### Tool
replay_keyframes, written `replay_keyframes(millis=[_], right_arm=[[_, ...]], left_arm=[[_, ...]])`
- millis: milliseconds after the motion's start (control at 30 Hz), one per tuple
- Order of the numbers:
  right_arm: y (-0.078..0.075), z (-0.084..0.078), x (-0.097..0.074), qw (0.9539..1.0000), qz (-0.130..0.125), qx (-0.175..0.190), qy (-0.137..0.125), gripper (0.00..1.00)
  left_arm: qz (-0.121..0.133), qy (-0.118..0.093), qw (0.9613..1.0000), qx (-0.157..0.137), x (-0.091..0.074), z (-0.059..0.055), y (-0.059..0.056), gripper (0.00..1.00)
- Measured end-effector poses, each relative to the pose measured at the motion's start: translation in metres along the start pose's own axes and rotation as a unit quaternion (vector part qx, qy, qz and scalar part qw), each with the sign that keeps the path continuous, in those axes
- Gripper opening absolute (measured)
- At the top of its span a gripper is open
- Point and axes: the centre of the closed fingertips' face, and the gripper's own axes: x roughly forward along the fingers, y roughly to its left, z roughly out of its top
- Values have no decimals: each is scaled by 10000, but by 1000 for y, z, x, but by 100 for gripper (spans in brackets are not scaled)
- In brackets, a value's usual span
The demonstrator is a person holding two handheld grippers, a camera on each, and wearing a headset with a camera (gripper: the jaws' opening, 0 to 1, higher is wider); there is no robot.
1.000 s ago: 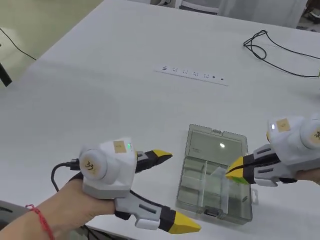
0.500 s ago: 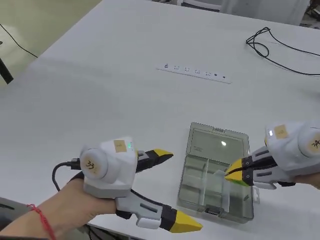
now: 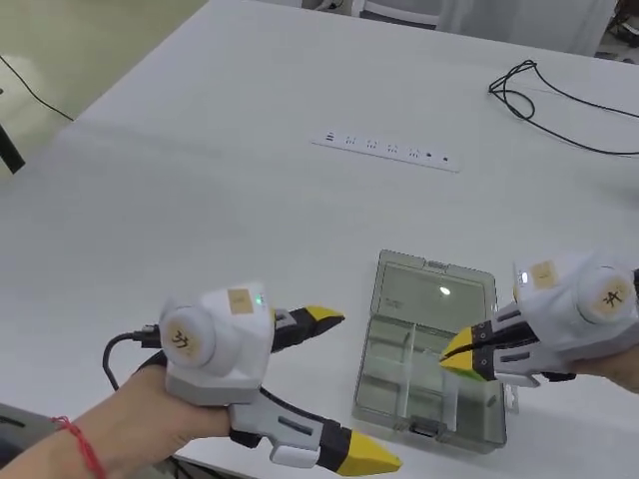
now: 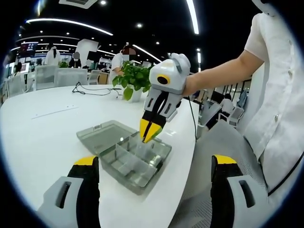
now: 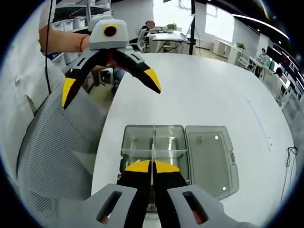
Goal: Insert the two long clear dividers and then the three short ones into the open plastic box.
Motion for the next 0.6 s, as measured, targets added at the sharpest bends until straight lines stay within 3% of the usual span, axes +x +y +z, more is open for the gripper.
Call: replay_keyframes(millis=[600], right_arm=[[0, -18, 24, 9989, 39, 89, 461, 3]], left_arm=[[-8, 197, 9998, 74, 0, -10, 6, 100]])
